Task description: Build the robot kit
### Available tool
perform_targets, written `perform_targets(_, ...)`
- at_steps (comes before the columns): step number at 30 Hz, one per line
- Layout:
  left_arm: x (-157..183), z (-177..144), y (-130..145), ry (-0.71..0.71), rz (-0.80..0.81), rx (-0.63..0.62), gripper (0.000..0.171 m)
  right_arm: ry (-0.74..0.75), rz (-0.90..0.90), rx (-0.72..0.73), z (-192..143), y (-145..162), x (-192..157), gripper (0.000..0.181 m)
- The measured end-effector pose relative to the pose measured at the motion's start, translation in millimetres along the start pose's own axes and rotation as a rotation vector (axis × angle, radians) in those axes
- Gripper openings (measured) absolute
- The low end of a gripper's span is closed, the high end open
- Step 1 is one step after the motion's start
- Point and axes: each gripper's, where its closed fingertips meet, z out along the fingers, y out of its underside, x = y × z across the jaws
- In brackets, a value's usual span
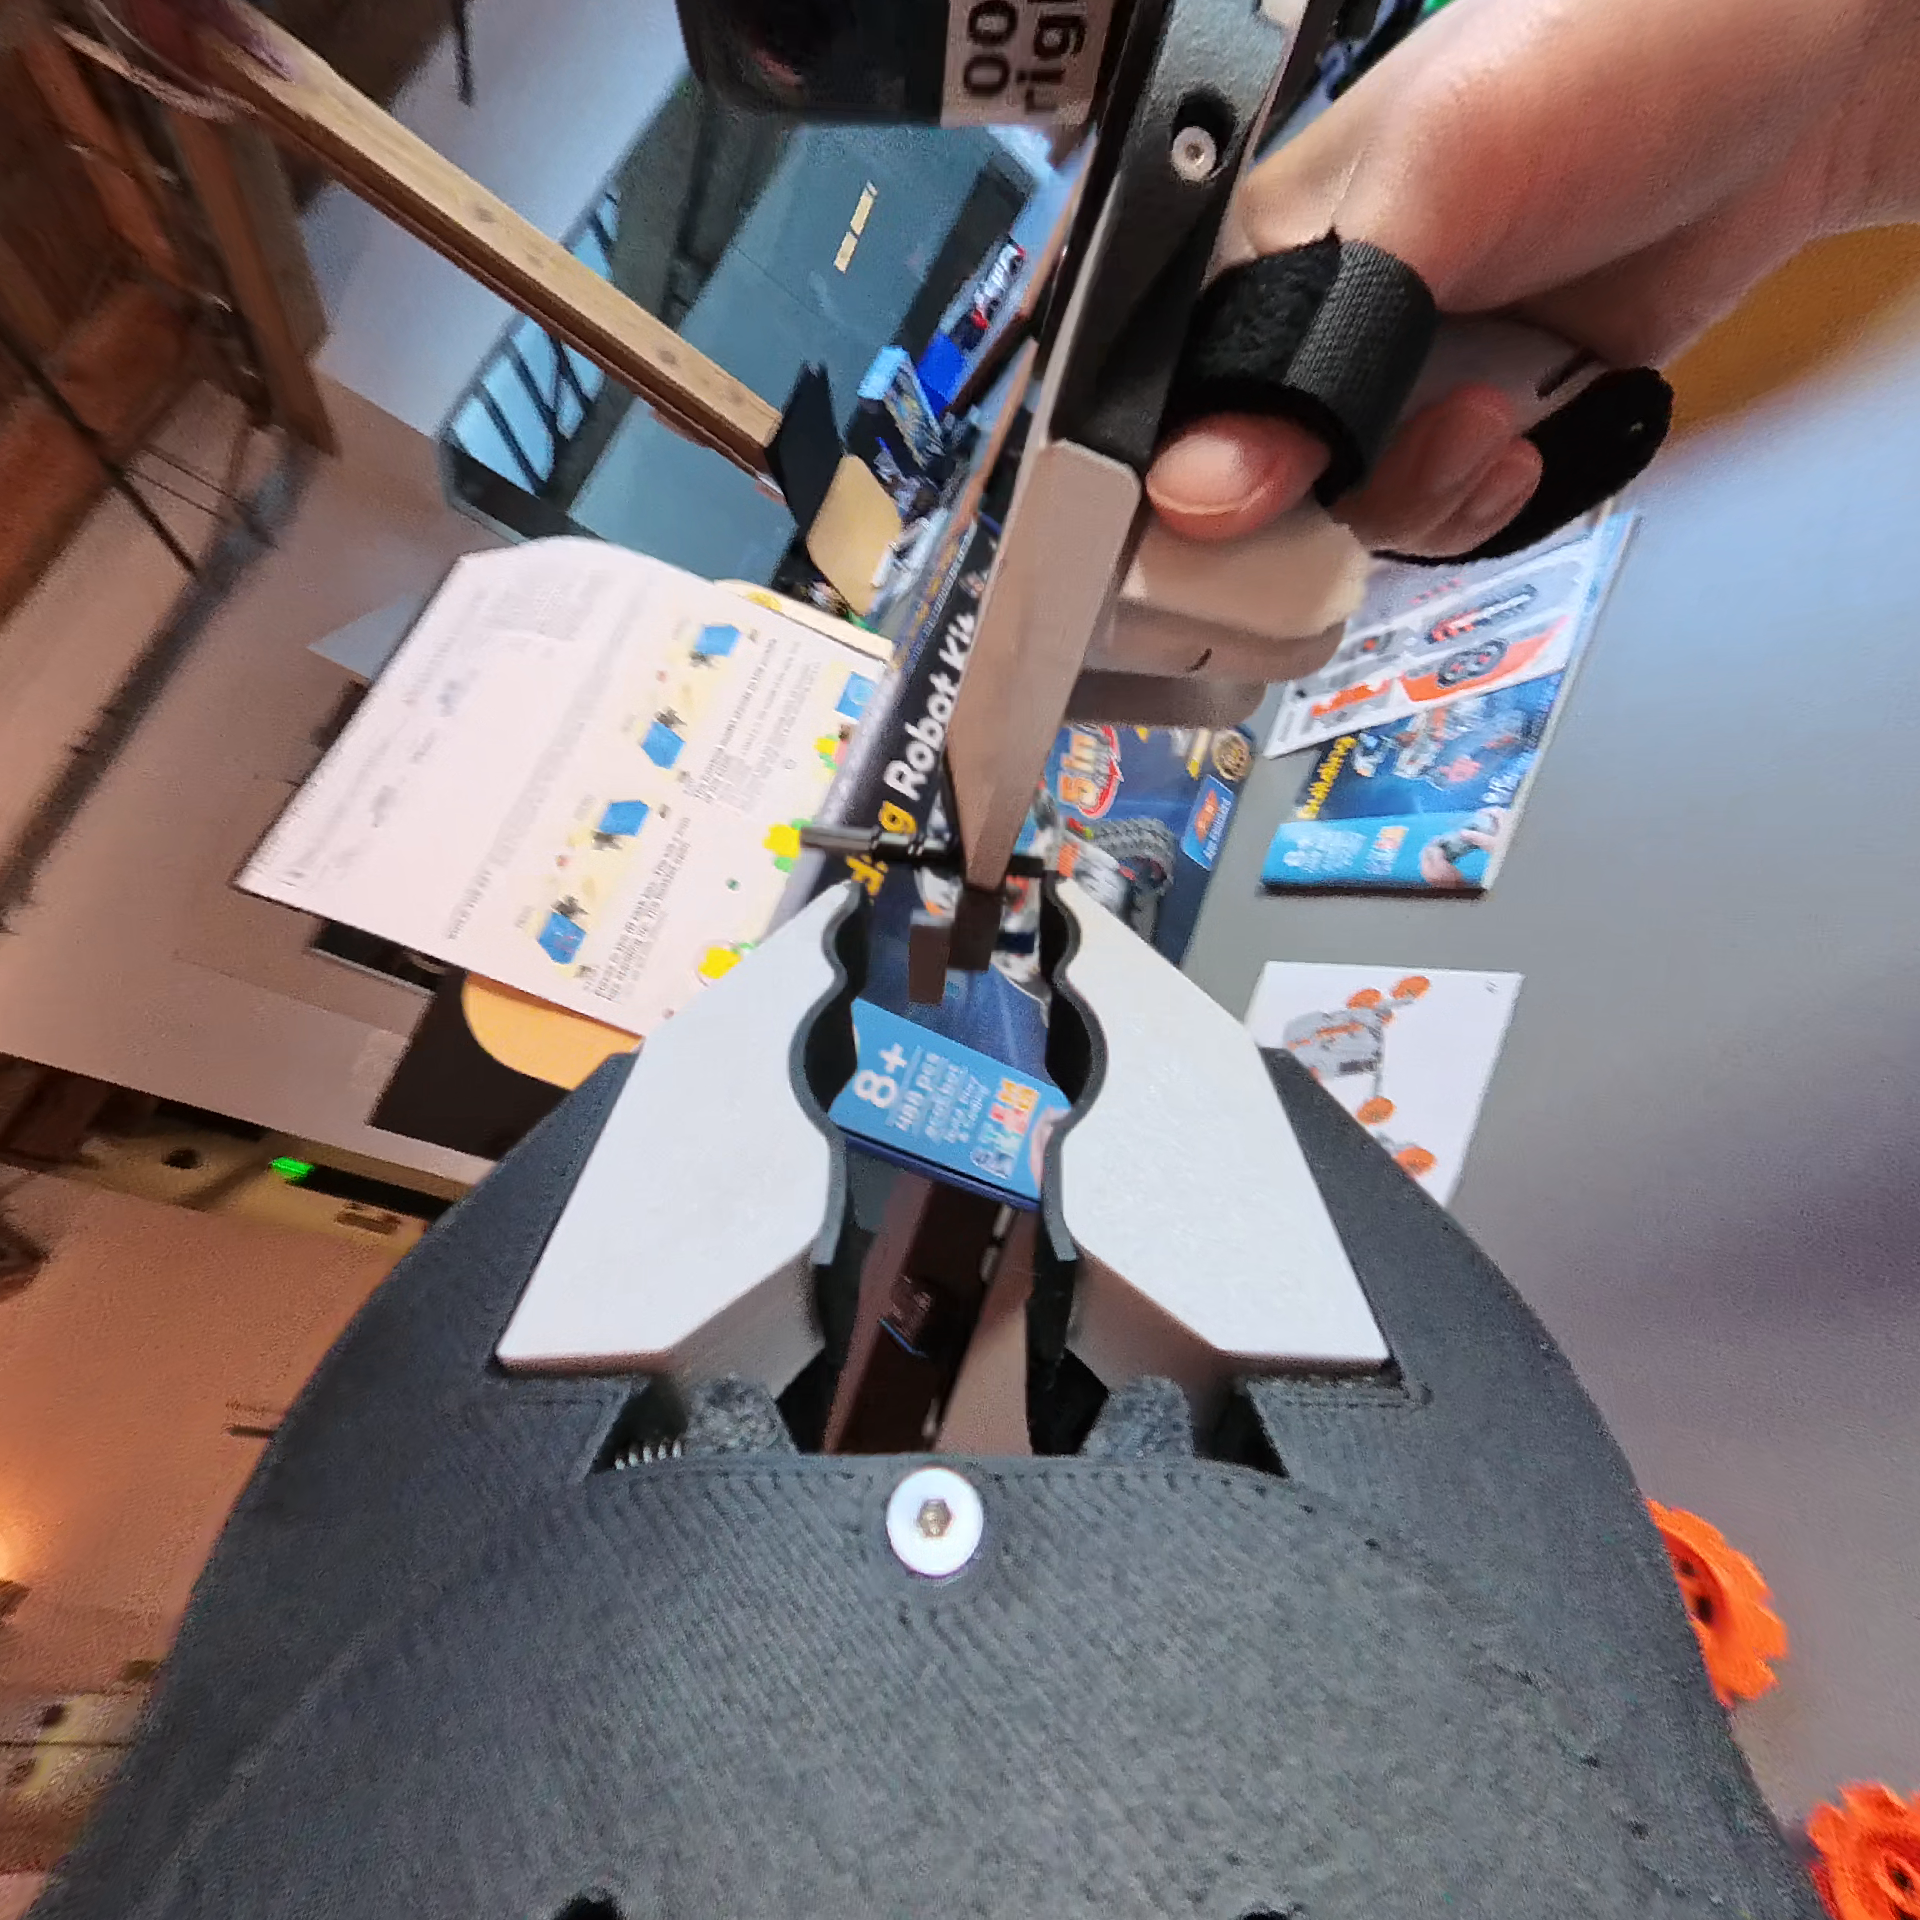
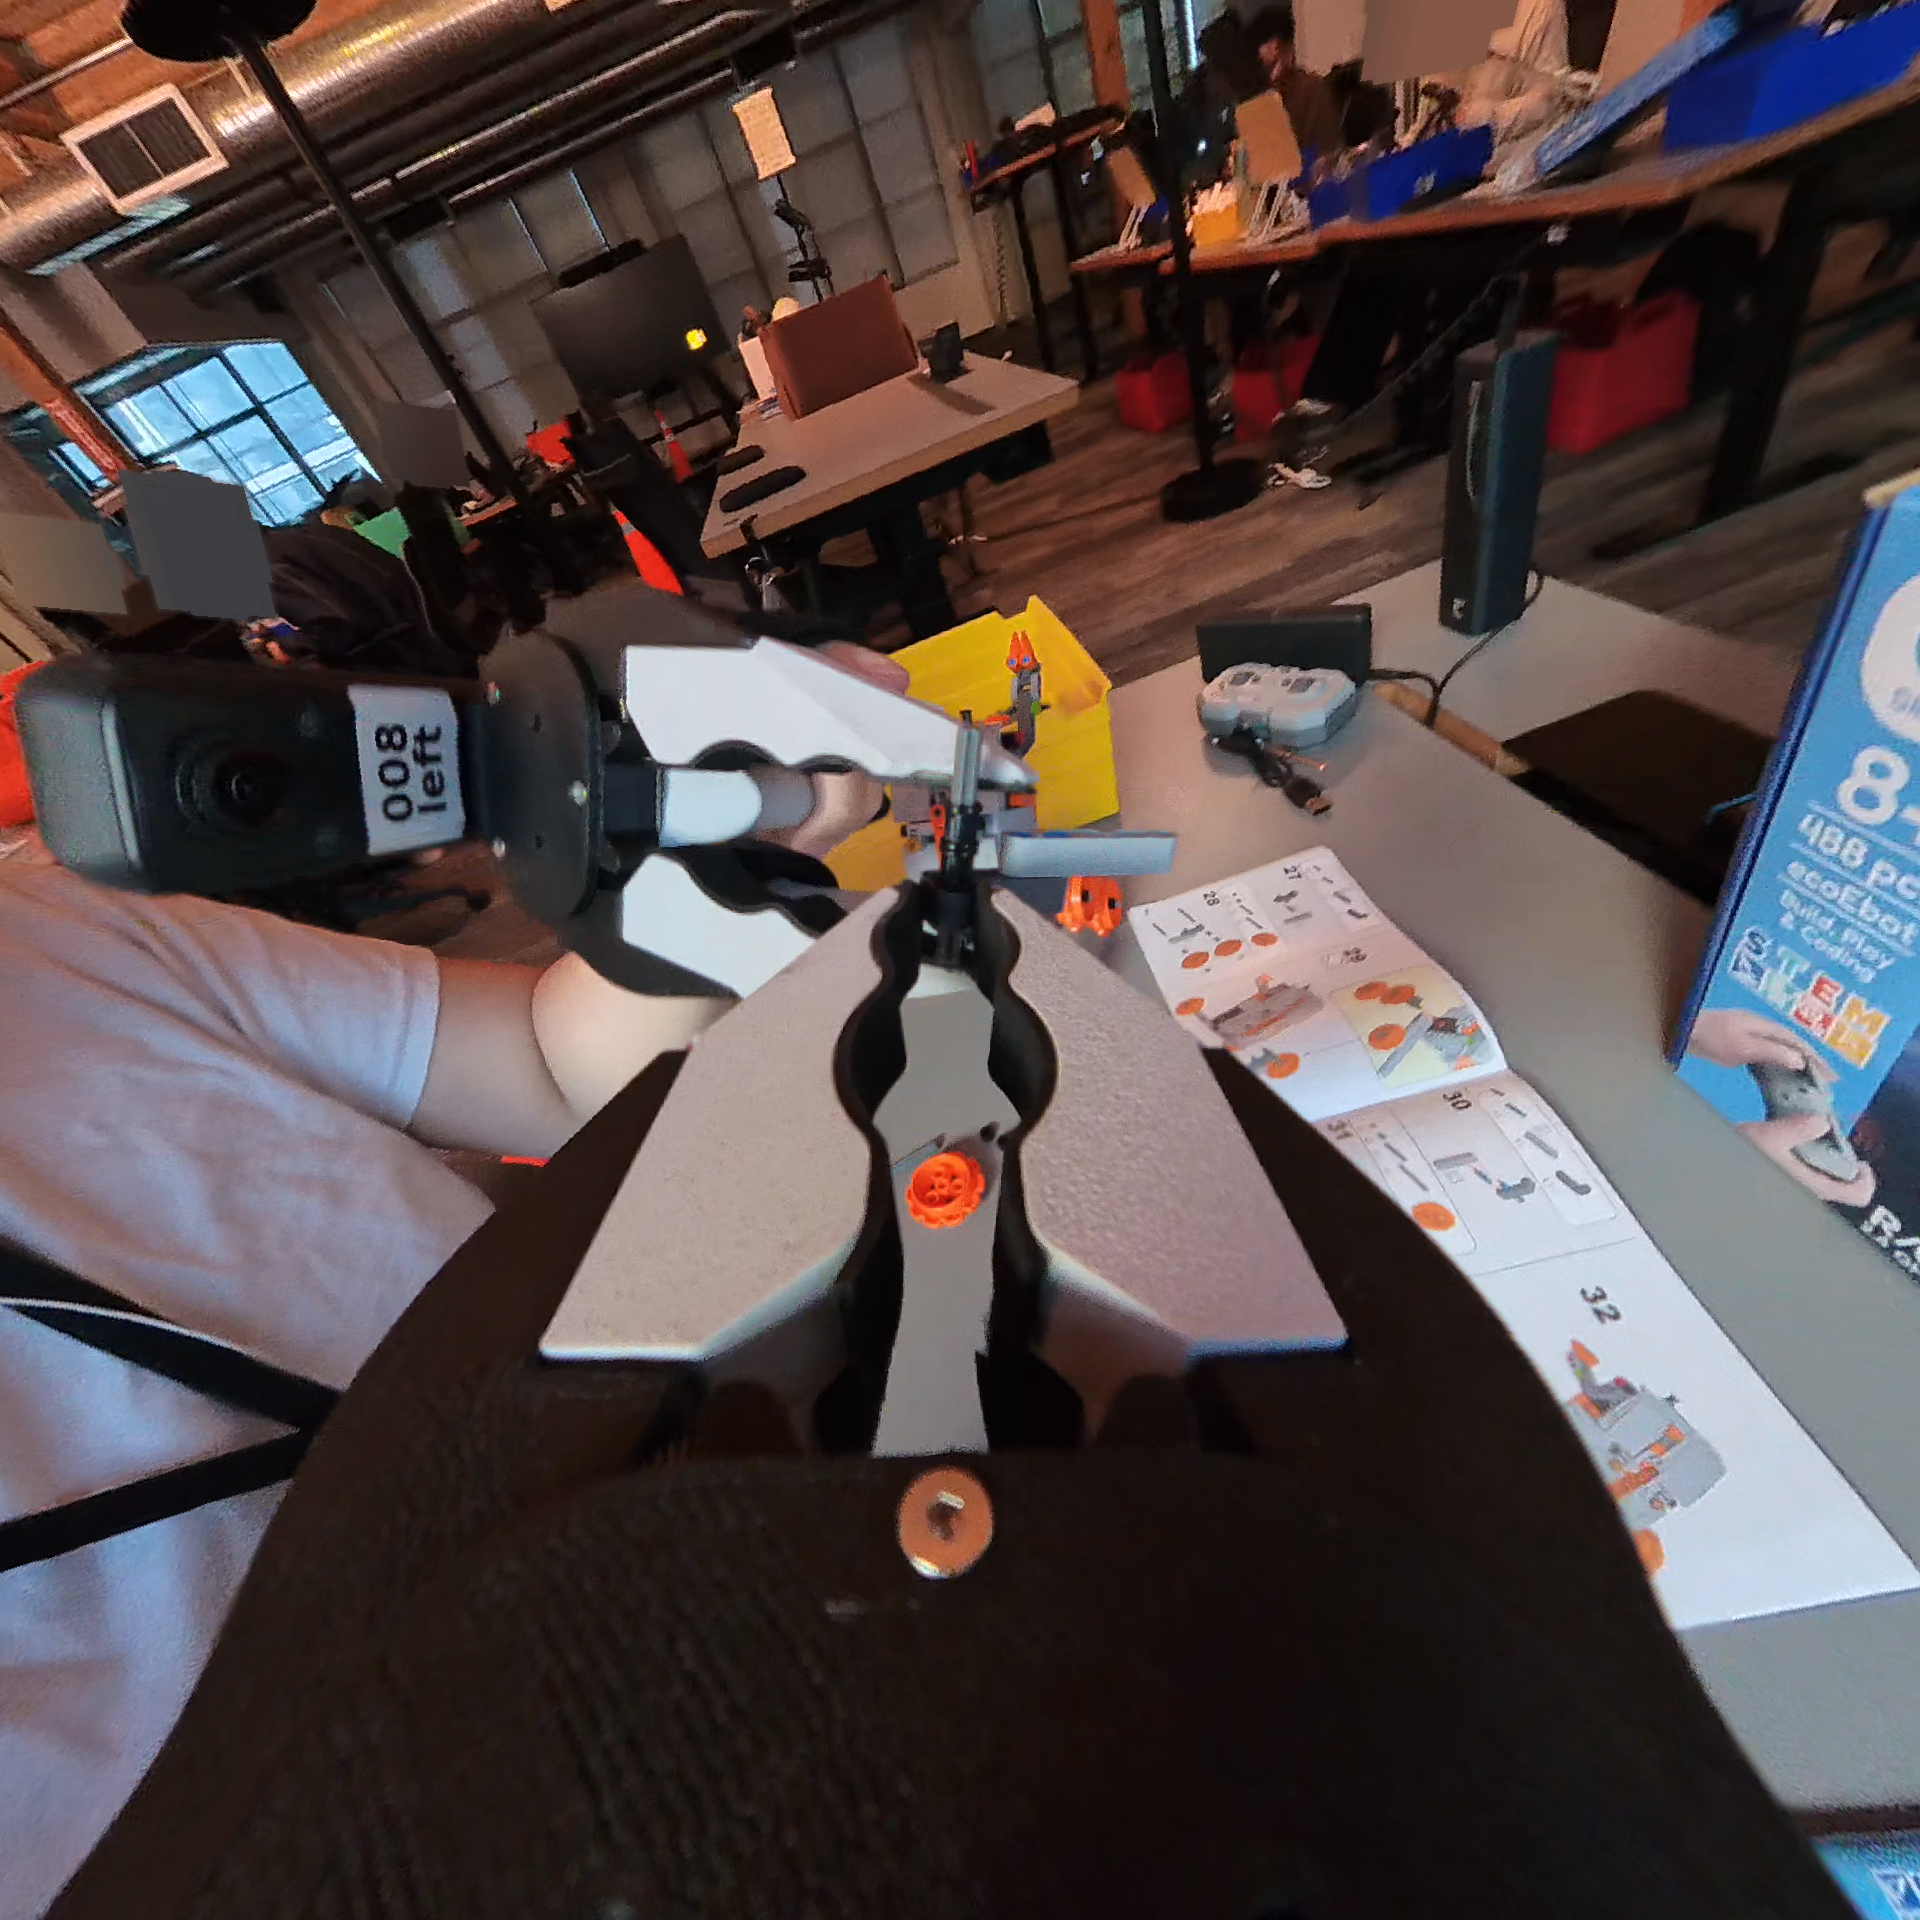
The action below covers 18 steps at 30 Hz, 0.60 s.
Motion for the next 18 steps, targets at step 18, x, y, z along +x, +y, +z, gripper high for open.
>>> perform_targets(18,40,-32,34,0.620,-0.470,0.027,0.007,0.064,-0.141,-0.502,2,87,17,0.009)
